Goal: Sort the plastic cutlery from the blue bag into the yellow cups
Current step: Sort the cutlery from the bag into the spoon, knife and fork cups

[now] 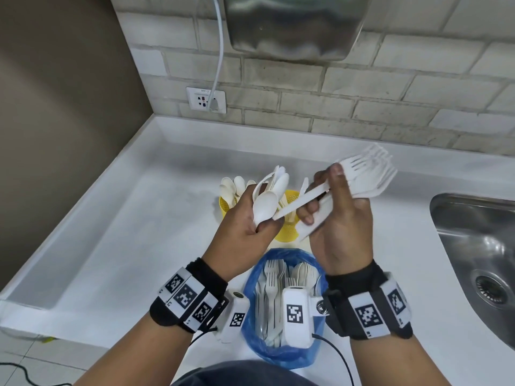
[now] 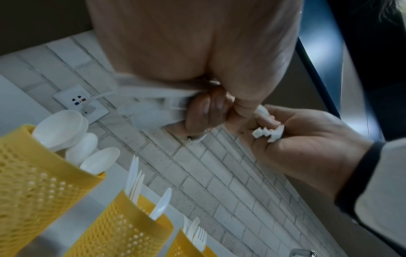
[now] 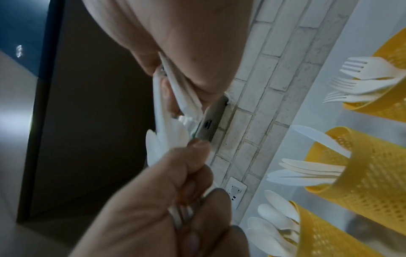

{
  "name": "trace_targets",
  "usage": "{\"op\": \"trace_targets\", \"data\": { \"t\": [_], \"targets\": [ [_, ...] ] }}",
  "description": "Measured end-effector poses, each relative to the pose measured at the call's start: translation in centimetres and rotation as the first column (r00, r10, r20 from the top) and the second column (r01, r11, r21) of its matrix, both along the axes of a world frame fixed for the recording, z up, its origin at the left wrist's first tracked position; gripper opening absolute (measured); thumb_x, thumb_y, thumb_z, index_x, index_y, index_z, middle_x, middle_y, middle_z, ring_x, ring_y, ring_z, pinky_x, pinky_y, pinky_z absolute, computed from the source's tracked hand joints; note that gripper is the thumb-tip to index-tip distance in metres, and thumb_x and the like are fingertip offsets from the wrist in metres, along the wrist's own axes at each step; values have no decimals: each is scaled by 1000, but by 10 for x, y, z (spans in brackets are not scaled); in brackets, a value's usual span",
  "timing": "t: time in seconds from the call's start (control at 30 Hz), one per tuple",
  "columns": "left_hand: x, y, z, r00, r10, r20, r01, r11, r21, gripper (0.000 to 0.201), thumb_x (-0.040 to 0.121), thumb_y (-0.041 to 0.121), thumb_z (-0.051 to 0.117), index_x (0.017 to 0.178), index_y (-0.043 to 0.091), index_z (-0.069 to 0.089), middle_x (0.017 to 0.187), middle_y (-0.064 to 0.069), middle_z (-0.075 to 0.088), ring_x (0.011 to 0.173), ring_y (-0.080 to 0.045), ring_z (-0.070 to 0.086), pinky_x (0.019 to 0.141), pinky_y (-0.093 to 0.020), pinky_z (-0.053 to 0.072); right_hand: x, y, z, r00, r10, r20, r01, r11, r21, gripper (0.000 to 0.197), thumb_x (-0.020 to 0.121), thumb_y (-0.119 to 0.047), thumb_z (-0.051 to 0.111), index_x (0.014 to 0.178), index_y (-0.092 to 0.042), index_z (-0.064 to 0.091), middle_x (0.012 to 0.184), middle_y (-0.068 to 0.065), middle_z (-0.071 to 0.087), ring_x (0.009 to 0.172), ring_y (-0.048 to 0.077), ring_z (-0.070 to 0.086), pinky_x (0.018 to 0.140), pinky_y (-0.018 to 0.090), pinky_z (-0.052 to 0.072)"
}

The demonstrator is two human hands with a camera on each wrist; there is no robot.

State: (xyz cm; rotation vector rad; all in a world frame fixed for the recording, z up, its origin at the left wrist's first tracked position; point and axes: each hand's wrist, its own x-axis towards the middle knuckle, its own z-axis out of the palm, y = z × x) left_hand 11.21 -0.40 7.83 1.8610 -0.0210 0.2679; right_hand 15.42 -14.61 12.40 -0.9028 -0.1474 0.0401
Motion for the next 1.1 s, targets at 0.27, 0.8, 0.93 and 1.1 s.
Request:
{"op": "trace_targets", "data": {
  "t": [0.27,0.8,0.93,1.1],
  "targets": [
    [-3,3,3,979,-140,-146,85,940,-331,30,106,28,54,128,9,54,71,-1,37,53,-12,31,51,-29,24,15,-19,11,976,-183,-121,186,982,16,36,110,-31,43,86,-10,60,70,-3,69,66,21,68,67,36,57],
    [-7,9,15,932,-314,-179,224,891,-394,50,101,49,44,131,11,56,66,3,38,46,-11,27,42,-22,25,17,-20,16,953,84,290,95,827,-554,17,95,-12,72,81,-6,64,55,-13,56,44,4,49,47,19,40],
    [-9,8,15,932,-332,-142,286,919,-270,19,103,41,45,94,40,61,68,-6,32,47,-7,28,42,-17,27,25,-27,29,894,265,360,185,515,-837,17,88,-17,79,80,-2,75,70,8,74,62,16,68,60,30,53],
    [-5,12,9,927,-336,-168,303,933,-195,22,105,34,46,104,14,54,67,1,30,54,-9,29,44,-17,28,32,-25,29,800,370,473,376,306,-875,19,89,-28,75,77,-13,75,65,0,71,63,4,66,64,25,51]
  ]
}}
